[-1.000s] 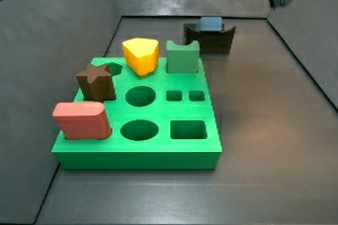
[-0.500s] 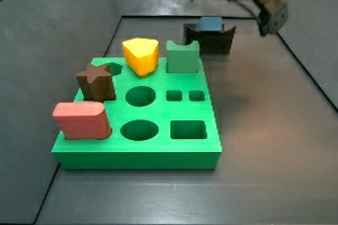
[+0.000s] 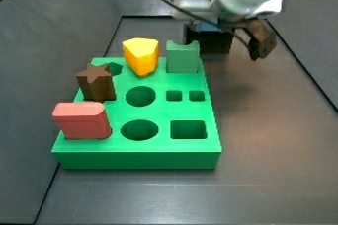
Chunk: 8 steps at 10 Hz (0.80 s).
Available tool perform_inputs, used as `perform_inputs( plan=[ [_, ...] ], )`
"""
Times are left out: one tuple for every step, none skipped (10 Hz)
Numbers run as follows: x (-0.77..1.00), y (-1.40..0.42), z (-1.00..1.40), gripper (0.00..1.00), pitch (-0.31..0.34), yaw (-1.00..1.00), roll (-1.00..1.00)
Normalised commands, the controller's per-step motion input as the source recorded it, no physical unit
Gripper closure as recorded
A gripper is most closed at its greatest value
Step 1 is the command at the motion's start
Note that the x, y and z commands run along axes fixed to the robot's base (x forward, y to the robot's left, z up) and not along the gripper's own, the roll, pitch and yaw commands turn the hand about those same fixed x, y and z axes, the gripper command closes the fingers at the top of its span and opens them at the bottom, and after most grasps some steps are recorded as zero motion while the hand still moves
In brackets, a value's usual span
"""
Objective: Pick up the rectangle object. Move up. Place the rectangle object on the fixture. Regrasp the rectangle object. Move to above the board. Insert the rectangle object.
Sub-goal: Regrasp the rectangle object, then move to above the board.
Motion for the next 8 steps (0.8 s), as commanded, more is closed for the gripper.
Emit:
perform_inputs(
  plan=[
    [0.07,0.01,-0.4,0.0,-0.002,-0.01,0.07],
    [0.07,0.01,-0.31,0.0,0.0,0.0,0.07],
    [0.02,0.0,-0.17,0.0,0.017,0.01,0.06],
    [0.0,0.0,0.0,1.0,0.0,0.0,0.0],
    [-0.06,0.36,1.0,1.0,0.234,0.12,-0.06],
    [-0.06,0.36,1.0,1.0,0.229,0.12,-0.07],
    [-0.06,0.34,1.0,1.0,0.164,0.15,-0.1],
    [-0.06,0.32,1.0,1.0,0.102,0.17,-0.09]
  ],
)
